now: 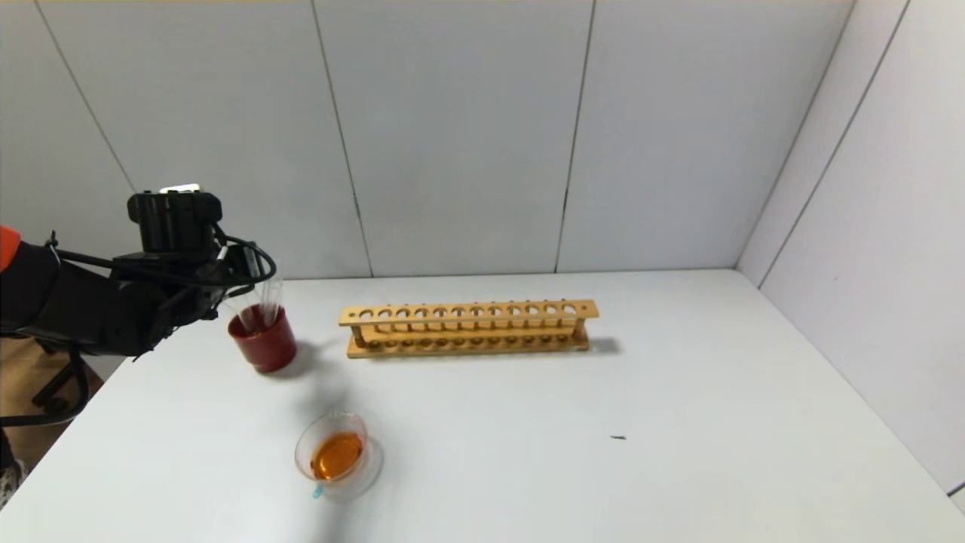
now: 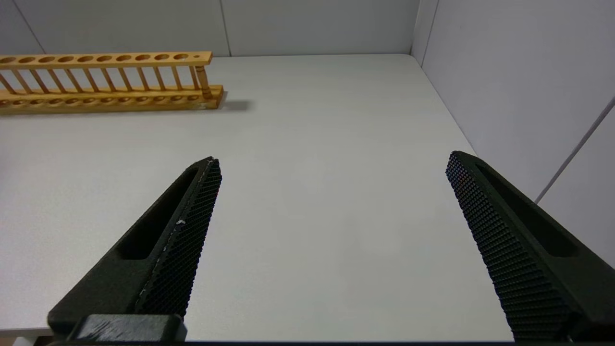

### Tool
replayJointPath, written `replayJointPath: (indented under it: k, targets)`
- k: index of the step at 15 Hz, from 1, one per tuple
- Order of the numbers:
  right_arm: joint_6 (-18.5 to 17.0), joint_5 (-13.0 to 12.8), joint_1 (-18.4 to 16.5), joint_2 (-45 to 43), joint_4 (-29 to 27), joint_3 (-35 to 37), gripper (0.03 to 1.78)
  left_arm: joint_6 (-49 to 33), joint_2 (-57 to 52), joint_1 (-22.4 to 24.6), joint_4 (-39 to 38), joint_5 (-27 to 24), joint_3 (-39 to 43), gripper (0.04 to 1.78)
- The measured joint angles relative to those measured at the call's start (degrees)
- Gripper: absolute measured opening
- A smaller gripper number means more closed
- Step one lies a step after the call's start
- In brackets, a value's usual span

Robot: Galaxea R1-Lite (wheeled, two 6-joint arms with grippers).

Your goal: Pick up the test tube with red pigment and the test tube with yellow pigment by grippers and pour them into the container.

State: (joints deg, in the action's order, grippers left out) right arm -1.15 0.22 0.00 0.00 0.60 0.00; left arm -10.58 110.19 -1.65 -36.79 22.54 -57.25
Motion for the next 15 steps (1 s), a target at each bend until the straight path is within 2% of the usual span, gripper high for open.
replayJointPath:
  k: [3, 8, 10, 12, 15]
  targets:
    - [0.0, 0.0, 0.0, 0.0, 0.0, 0.0, 1.71, 0.0, 0.0, 0.0, -1.4, -0.1, 0.9, 0.55]
    - [0.0, 0.0, 0.0, 0.0, 0.0, 0.0, 1.71, 0.1, -0.1, 0.0, -1.4, -0.1, 1.4, 1.35]
    - [0.0, 0.0, 0.0, 0.0, 0.0, 0.0, 1.71, 0.2, -0.5, 0.0, -1.4, -0.1, 1.5, 1.59]
    - [0.0, 0.0, 0.0, 0.0, 0.0, 0.0, 1.71, 0.5, -1.6, 0.0, -1.3, -0.1, 1.8, 1.71]
    - [0.0, 0.0, 0.0, 0.0, 0.0, 0.0, 1.71, 2.2, -4.3, -0.2, -1.2, -0.1, 2.1, 1.75]
